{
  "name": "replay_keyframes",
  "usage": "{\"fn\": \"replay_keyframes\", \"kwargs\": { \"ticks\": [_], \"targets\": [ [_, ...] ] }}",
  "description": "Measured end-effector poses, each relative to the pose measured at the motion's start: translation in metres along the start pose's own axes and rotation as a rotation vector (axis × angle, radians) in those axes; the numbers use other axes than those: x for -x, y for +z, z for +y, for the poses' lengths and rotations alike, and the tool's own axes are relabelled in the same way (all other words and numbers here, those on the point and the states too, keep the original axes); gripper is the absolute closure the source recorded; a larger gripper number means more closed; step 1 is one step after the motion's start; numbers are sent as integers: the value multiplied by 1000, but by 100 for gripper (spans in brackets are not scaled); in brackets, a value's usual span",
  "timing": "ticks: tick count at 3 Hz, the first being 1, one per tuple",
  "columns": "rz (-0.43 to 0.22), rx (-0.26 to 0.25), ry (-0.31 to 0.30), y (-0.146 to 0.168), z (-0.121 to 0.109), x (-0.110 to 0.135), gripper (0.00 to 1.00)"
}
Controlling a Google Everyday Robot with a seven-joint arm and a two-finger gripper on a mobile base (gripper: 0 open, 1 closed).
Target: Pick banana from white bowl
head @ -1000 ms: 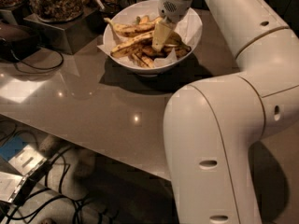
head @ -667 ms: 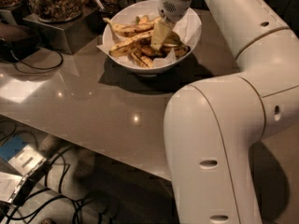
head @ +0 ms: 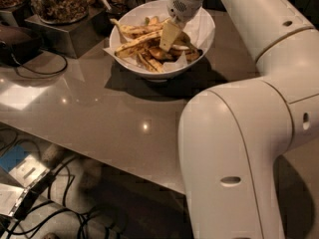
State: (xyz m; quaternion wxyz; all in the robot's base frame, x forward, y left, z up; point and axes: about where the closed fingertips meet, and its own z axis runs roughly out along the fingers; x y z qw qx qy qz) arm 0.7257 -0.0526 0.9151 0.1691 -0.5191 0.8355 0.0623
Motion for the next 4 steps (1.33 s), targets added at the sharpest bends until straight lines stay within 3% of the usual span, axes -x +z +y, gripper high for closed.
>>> {"fn": "replay_keyframes", "kwargs": {
  "ticks": [1,2,4],
  "targets": [
    [-46,-14,-48,-29,30,-10,100],
    [-44,-22,-43,-30,31,-11,100],
    [-109,-6,24,-67,75,-54,100]
  ]
}}
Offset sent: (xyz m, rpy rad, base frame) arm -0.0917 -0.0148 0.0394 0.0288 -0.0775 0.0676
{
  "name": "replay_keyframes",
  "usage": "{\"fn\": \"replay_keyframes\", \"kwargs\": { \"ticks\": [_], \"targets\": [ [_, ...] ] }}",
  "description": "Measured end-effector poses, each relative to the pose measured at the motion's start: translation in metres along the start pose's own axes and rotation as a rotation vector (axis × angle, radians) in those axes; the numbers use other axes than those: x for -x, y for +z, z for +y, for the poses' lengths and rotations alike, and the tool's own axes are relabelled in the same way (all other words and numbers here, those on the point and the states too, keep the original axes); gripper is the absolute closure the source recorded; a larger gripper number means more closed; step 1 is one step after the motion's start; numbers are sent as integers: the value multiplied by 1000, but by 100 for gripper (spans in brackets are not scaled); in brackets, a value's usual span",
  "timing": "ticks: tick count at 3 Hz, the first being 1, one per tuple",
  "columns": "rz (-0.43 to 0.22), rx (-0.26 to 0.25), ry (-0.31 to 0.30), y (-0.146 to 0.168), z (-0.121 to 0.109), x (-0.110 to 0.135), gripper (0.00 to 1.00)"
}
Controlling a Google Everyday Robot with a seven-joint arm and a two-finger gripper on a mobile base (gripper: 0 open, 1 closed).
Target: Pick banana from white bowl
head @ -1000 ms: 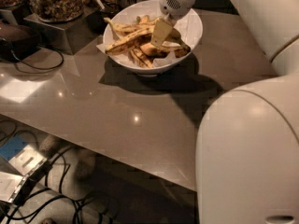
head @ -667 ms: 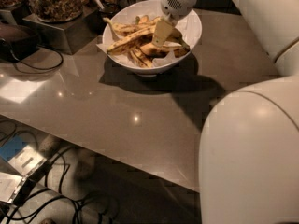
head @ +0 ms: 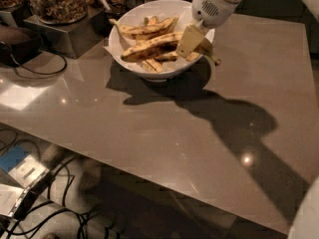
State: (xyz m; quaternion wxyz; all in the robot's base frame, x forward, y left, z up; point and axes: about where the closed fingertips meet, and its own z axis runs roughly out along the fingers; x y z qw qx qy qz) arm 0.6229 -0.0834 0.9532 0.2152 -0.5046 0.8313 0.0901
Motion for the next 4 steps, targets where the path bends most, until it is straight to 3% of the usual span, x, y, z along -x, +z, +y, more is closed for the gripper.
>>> {"fn": "replay_keyframes", "kwargs": {
  "ticks": [2,4],
  "targets": [
    [28,-13,-5,0,9,-7,100],
    [65,-54,112,-22,54,-52,100]
  ]
}}
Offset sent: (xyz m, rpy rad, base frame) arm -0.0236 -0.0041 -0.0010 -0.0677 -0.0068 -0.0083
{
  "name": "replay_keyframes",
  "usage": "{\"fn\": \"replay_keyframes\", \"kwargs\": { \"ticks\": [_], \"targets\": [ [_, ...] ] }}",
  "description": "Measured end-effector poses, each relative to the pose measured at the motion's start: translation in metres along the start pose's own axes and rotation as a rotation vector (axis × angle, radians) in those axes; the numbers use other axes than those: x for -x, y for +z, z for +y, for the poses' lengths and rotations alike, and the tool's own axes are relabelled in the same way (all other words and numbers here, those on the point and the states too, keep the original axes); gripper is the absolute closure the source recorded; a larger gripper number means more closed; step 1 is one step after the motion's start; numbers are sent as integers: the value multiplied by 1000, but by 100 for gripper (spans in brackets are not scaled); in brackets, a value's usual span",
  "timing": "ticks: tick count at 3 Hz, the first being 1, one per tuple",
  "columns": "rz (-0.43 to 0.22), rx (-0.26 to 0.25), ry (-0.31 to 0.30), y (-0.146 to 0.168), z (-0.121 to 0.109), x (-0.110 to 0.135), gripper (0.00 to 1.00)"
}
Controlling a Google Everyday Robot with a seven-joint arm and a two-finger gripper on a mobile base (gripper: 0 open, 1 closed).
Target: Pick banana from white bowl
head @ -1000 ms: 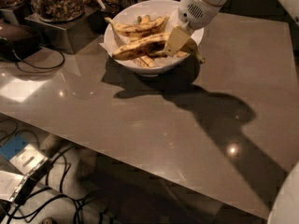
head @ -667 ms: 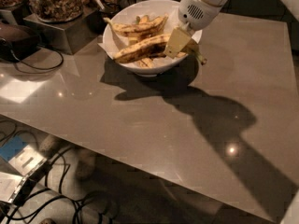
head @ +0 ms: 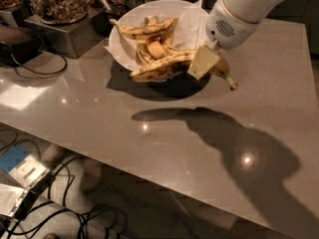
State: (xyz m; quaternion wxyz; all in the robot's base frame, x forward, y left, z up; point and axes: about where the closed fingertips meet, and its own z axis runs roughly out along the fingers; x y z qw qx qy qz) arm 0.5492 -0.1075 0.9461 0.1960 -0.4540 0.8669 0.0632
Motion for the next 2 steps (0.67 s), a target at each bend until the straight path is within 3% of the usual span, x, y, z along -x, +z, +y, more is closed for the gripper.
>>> {"fn": "replay_keyframes", "kwargs": {
  "ticks": [1,2],
  "targets": [
    [5,-9,74,-9,21,-27,100],
    [12,-8,79,-8,23,-31,100]
  ]
}}
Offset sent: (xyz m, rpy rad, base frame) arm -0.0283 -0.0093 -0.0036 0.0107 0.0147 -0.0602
